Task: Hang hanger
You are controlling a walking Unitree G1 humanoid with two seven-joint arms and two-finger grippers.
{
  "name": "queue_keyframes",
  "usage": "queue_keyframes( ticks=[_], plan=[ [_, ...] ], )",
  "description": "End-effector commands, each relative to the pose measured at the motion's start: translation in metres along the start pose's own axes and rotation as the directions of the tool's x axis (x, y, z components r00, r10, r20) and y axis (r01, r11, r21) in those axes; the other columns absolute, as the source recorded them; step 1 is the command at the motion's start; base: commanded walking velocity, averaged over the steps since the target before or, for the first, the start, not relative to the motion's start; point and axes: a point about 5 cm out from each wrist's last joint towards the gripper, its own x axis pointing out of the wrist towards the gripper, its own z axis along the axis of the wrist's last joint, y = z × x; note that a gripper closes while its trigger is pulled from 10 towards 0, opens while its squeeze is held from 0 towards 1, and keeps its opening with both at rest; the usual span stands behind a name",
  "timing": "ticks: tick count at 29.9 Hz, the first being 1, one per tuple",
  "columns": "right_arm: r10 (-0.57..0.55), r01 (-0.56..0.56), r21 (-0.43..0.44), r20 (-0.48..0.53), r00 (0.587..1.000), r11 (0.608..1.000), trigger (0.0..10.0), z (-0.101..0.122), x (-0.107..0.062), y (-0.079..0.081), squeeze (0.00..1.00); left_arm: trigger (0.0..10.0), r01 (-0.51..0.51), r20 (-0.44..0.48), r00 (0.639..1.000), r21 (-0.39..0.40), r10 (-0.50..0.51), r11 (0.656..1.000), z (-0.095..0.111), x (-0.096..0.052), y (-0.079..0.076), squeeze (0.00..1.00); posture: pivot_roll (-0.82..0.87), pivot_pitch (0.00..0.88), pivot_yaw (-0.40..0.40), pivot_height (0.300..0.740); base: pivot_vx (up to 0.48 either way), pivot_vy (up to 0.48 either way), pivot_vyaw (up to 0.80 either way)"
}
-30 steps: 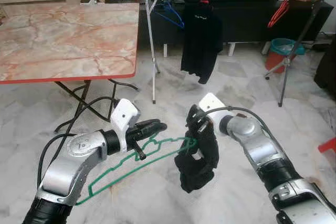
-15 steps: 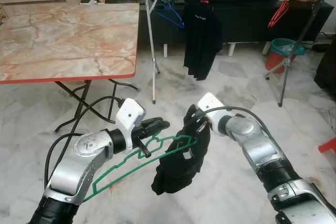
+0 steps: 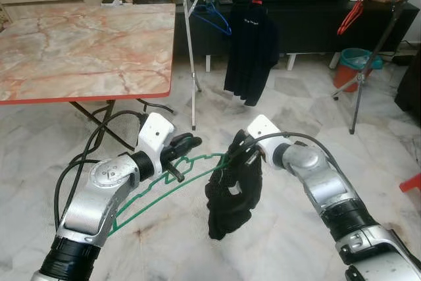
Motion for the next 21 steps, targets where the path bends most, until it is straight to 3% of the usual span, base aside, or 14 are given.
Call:
queue_keyframes(
  ticks=[1,13,21],
  plan=[
    [-0.009,0.009,-0.008,0.037,0.999,1.000,10.0,0.010,-0.002,-0.004,0.00,10.0,0.085,0.024,0.996,-0.015,-0.084,0.996,0.006,-0.001,-0.010,0.00,0.10,0.000,-0.001,0.740,0.000,0.000,0.00],
    [0.004,-0.001,-0.051,0.064,0.998,0.999,10.0,0.028,0.000,-0.010,0.00,10.0,0.207,0.048,0.978,-0.049,-0.205,0.977,0.011,0.000,-0.023,0.00,0.10,0.000,-0.001,0.740,0.000,0.000,0.00],
    [0.121,-0.111,-0.128,0.078,0.990,0.986,10.0,0.040,0.001,0.001,0.00,10.0,0.251,0.063,0.967,-0.055,-0.247,0.967,0.014,0.003,-0.031,0.00,0.10,0.000,-0.001,0.740,0.000,0.000,0.00]
  ],
)
